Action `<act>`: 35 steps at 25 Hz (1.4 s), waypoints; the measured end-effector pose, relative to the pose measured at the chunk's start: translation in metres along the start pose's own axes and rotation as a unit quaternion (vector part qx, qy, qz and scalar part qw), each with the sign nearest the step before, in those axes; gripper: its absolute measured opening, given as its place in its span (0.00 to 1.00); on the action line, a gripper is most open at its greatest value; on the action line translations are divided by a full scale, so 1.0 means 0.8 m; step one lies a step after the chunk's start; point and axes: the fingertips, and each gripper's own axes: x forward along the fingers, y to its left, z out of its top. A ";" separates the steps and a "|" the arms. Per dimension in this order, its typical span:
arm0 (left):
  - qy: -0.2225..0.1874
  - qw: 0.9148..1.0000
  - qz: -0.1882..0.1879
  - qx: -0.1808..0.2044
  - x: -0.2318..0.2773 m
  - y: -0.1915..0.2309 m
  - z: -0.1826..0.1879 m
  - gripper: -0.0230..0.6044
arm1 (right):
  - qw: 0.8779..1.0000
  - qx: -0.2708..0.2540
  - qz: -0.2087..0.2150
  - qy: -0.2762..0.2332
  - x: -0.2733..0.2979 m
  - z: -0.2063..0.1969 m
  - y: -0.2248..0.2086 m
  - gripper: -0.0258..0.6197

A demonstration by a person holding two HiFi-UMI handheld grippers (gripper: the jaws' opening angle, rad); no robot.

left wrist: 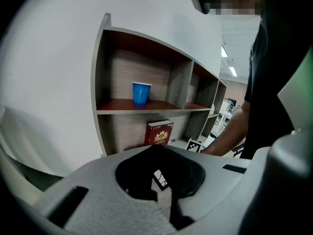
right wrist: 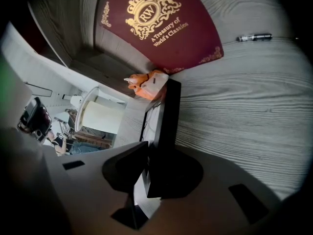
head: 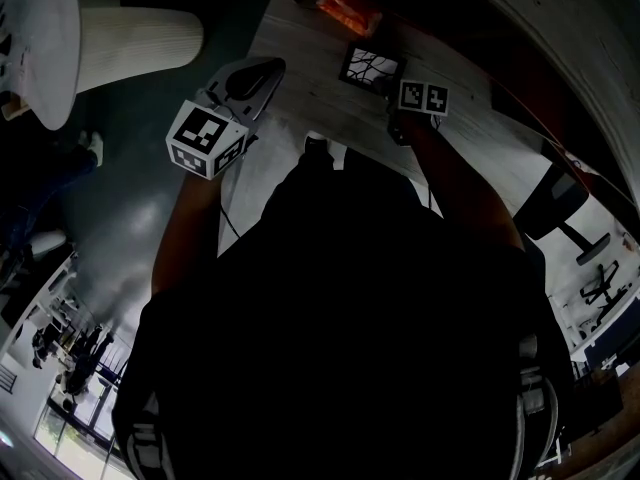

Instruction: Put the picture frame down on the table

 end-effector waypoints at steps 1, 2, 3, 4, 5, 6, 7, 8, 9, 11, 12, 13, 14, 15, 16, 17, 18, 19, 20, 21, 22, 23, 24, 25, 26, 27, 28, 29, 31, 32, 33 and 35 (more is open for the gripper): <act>0.000 1.000 -0.001 0.000 0.000 -0.001 0.000 0.06 | 1.000 0.001 0.000 0.000 0.000 0.000 -0.001 0.17; -0.001 1.000 -0.001 0.000 0.001 -0.002 0.001 0.06 | 1.000 0.001 -0.001 0.000 0.001 0.000 -0.002 0.17; -0.001 1.000 -0.002 -0.001 0.001 -0.003 0.002 0.06 | 1.000 0.000 -0.003 0.001 0.001 0.000 -0.003 0.18; -0.002 1.000 -0.003 -0.001 0.002 -0.004 0.002 0.06 | 1.000 -0.001 -0.004 0.001 0.001 0.000 -0.004 0.18; -0.003 1.000 -0.005 0.000 0.002 -0.006 0.003 0.06 | 1.000 -0.001 -0.006 0.001 0.002 0.000 -0.004 0.19; -0.003 1.000 -0.006 0.000 0.003 -0.007 0.003 0.06 | 1.000 -0.002 -0.008 0.001 0.002 -0.001 -0.005 0.19; -0.003 1.000 -0.007 0.000 0.003 -0.008 0.003 0.06 | 1.000 -0.003 -0.010 0.001 0.003 -0.001 -0.006 0.20; -0.003 1.000 -0.007 0.000 0.003 -0.008 0.002 0.06 | 1.000 -0.003 -0.011 0.001 0.004 -0.001 -0.007 0.21; -0.003 1.000 -0.007 0.000 0.003 -0.008 0.001 0.06 | 1.000 -0.005 -0.013 0.002 0.005 -0.001 -0.008 0.22; -0.002 1.000 -0.006 -0.002 0.002 -0.008 0.000 0.06 | 1.000 -0.012 -0.021 0.003 0.005 -0.001 -0.012 0.24; -0.003 1.000 -0.006 -0.003 0.002 -0.008 -0.001 0.06 | 0.999 -0.017 -0.027 0.005 0.005 -0.001 -0.014 0.25; -0.003 1.000 -0.006 -0.003 0.002 -0.009 -0.001 0.06 | 0.999 -0.023 -0.033 0.007 0.005 -0.001 -0.015 0.26; -0.002 1.000 -0.007 -0.004 0.002 -0.010 -0.002 0.06 | 0.999 -0.029 -0.039 0.008 0.005 -0.001 -0.017 0.28; -0.001 1.000 -0.008 -0.004 0.002 -0.011 -0.003 0.06 | 0.999 -0.032 -0.043 0.009 0.004 -0.001 -0.017 0.28; 0.000 1.000 -0.008 -0.003 0.001 -0.012 -0.004 0.06 | 0.998 -0.035 -0.045 0.009 0.005 -0.002 -0.018 0.28; 0.000 1.000 -0.008 -0.003 0.000 -0.012 -0.004 0.06 | 0.998 -0.036 -0.046 0.009 0.005 -0.002 -0.018 0.29; -0.001 1.000 -0.008 -0.004 0.000 -0.011 -0.004 0.06 | 0.998 -0.037 -0.049 0.009 0.005 -0.002 -0.019 0.29; -0.002 1.000 -0.007 -0.004 -0.001 -0.010 -0.003 0.06 | 0.998 -0.039 -0.053 0.009 0.005 -0.001 -0.021 0.30; -0.002 1.000 -0.007 -0.005 -0.002 -0.010 -0.003 0.06 | 0.997 -0.042 -0.058 0.009 0.005 -0.001 -0.023 0.31; -0.003 1.000 -0.007 -0.005 -0.002 -0.010 -0.003 0.06 | 0.997 -0.045 -0.064 0.010 0.005 -0.001 -0.026 0.32; -0.002 1.000 -0.008 -0.004 -0.003 -0.011 -0.002 0.06 | 0.996 -0.047 -0.069 0.010 0.004 -0.001 -0.027 0.34; -0.002 1.000 -0.008 -0.004 -0.004 -0.012 -0.003 0.06 | 0.996 -0.049 -0.072 0.010 0.004 -0.001 -0.028 0.34; -0.001 1.000 -0.009 -0.005 -0.005 -0.013 -0.003 0.06 | 0.996 -0.049 -0.075 0.011 0.004 -0.001 -0.028 0.34; -0.001 1.000 -0.009 -0.006 -0.006 -0.013 -0.004 0.06 | 0.996 -0.049 -0.077 0.011 0.004 -0.001 -0.029 0.35; 0.000 1.000 -0.010 -0.007 -0.006 -0.012 -0.005 0.06 | 0.996 -0.050 -0.079 0.011 0.005 -0.001 -0.029 0.36; -0.001 1.000 -0.011 -0.009 -0.007 -0.012 -0.006 0.06 | 0.995 -0.050 -0.081 0.011 0.005 -0.001 -0.030 0.36; -0.001 1.000 -0.011 -0.011 -0.007 -0.012 -0.007 0.06 | 0.995 -0.050 -0.083 0.012 0.006 -0.001 -0.032 0.37; -0.002 1.000 -0.011 -0.012 -0.007 -0.012 -0.008 0.06 | 0.995 -0.048 -0.087 0.012 0.006 -0.002 -0.035 0.37; -0.001 1.000 -0.012 -0.014 -0.008 -0.012 -0.010 0.06 | 0.994 -0.048 -0.093 0.012 0.006 -0.003 -0.038 0.39; -0.001 1.000 -0.012 -0.014 -0.009 -0.012 -0.012 0.06 | 0.994 -0.048 -0.095 0.011 0.007 -0.003 -0.039 0.39; 0.000 1.000 -0.012 -0.015 -0.010 -0.012 -0.014 0.06 | 0.994 -0.050 -0.097 0.010 0.007 -0.003 -0.039 0.40; 0.002 1.000 -0.013 -0.016 -0.011 -0.012 -0.016 0.06 | 0.993 -0.055 -0.101 0.010 0.007 -0.003 -0.037 0.40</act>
